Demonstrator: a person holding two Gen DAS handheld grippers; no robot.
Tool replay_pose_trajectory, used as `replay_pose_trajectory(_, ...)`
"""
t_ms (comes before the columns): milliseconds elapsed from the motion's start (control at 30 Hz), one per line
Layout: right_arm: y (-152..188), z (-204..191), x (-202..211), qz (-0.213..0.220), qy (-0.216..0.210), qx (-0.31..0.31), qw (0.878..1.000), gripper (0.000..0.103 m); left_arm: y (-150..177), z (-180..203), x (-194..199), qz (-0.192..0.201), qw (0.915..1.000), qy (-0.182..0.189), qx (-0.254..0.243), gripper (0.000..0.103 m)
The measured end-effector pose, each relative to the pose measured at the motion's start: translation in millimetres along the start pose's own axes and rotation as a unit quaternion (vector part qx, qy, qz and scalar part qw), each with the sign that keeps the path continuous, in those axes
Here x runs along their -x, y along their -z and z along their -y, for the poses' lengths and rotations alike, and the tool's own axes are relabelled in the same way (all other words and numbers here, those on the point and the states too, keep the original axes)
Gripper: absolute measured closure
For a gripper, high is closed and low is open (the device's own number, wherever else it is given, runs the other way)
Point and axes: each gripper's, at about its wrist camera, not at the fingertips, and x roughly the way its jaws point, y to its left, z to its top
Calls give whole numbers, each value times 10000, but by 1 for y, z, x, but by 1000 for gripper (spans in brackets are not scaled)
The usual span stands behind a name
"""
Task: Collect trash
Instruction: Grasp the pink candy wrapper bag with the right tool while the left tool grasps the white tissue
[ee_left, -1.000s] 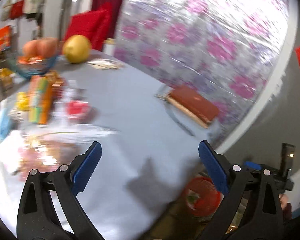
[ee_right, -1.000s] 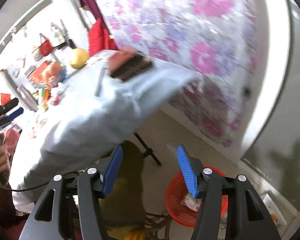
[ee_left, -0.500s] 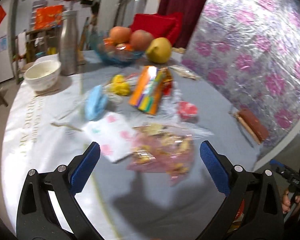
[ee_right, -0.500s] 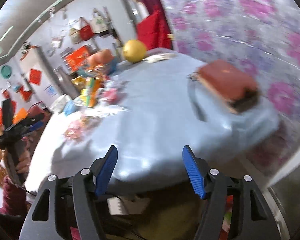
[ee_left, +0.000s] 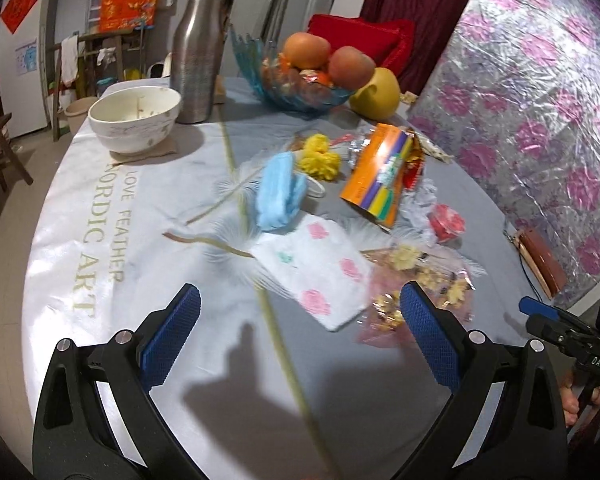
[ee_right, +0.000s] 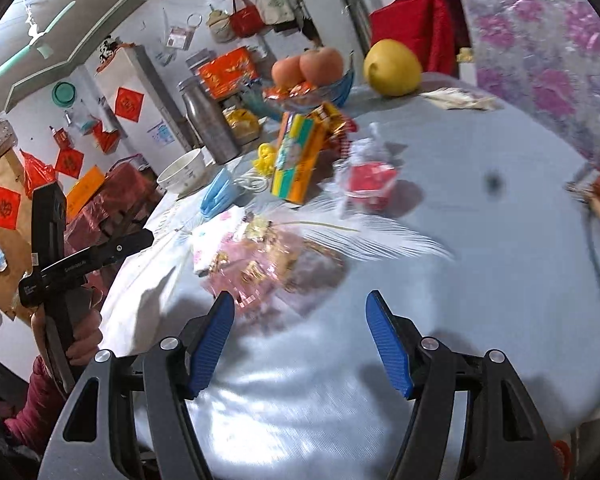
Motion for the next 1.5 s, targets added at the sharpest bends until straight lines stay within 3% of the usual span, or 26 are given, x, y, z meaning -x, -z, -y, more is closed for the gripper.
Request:
replay_pose_trajectory(367, -26, -11, -76, -506, -356, -331, 9975, 36, 0, -23, -19, -242, 9991, 146, 301, 7)
replay_pose_trajectory(400, -27, -12, -81, -533, -382, -347, 9972, 41, 1, -23, -19, -252, 9991, 136, 301, 7)
replay_pose_trajectory(467, -27, -15, -89, -616, -447, -314, 9966, 63, 1, -23, -21, -282, 9991, 127, 305, 7)
replay_pose_trajectory(500, -26, -16, -92, -652, -474, -283, 9963, 86, 0, -23, -23, -313, 9989, 128, 309, 7)
replay_pose_trajectory(533, -25, -16, -93, -666, -516, -278, 9961, 93, 0, -22, -25, -346, 9988, 138, 317, 7)
replay_pose_trajectory(867, -29, 14, -14, 377, -86, -279, 9989, 96, -21, 6, -51, -656, 9973, 291, 121, 7)
replay_pose_trajectory(1233, -20, 46, 11, 579, -6, -576, 9967, 96, -19, 47, -100, -807, 9918, -775, -611, 9)
replay_pose_trajectory(1267, -20, 46, 12, 591, -2, -579, 9966, 96, -16, 48, -99, -767, 9910, -855, -685, 12)
replay_pose_trajectory(1333, -18, 49, 14, 618, 2, -600, 9963, 96, -11, 54, -95, -675, 9886, -976, -931, 31)
replay_pose_trajectory(1500, -13, 56, 24, 713, 50, -720, 9948, 96, 0, 60, -80, -620, 9902, -638, -1072, 79)
